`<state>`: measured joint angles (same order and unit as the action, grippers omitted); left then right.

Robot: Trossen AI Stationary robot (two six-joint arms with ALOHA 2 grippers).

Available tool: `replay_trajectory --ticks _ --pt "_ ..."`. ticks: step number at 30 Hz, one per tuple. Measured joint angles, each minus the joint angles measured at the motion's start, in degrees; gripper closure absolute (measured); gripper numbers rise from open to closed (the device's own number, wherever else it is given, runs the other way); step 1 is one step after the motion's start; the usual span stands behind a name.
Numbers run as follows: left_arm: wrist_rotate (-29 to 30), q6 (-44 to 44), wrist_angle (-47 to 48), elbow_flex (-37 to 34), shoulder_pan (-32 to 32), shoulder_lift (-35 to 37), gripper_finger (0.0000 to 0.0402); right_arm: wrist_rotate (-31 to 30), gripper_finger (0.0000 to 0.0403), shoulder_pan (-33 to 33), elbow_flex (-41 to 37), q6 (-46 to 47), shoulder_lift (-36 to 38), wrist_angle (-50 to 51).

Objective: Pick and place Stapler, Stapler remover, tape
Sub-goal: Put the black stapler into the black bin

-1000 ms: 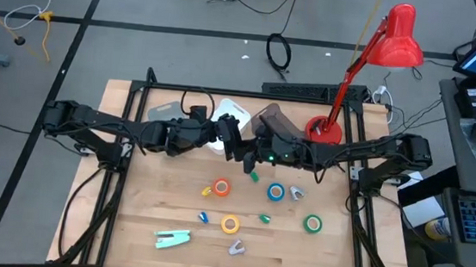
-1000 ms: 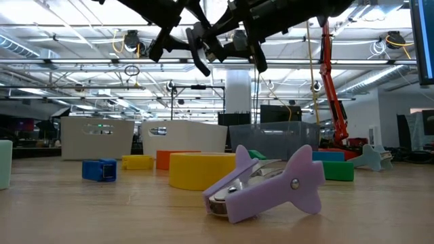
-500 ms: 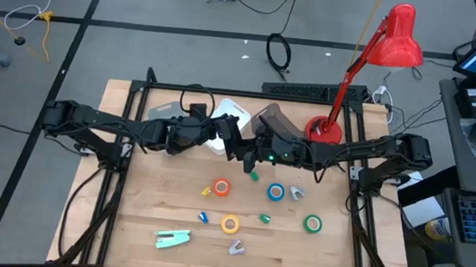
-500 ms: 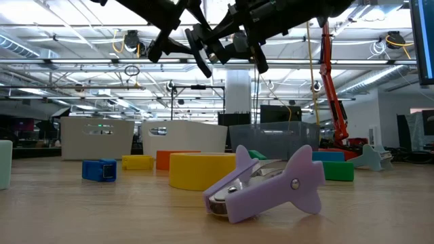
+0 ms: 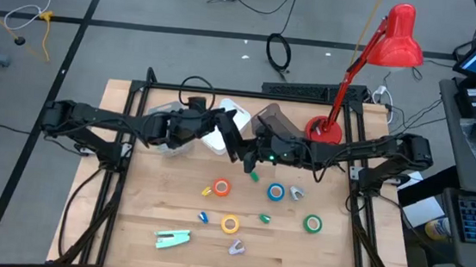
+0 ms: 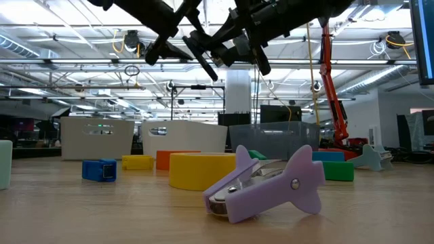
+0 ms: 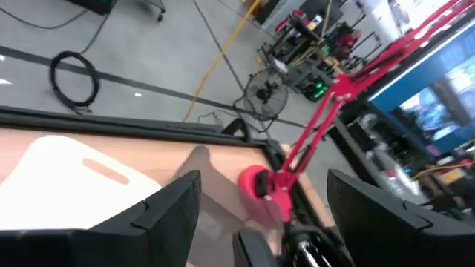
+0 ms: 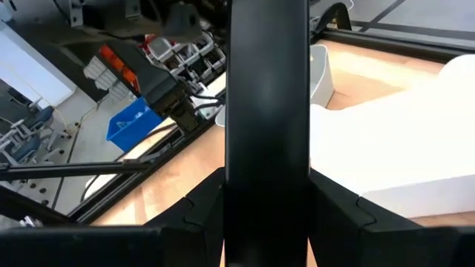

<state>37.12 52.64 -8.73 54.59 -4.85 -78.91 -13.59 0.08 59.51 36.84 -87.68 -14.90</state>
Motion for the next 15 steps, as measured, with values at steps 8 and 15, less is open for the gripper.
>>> replay_trajectory --ticks 8,15 --pt "-0.1 -0.5 0.2 0.0 -3.5 0.0 0.0115 0.2 0.0268 0.0 0.0 0.1 0.1 0.2" --pt "-2.6 -2.3 0.2 0.0 -6.2 0.0 0.0123 0.0 0.0268 0.0 0.0 0.0 0.1 0.2"
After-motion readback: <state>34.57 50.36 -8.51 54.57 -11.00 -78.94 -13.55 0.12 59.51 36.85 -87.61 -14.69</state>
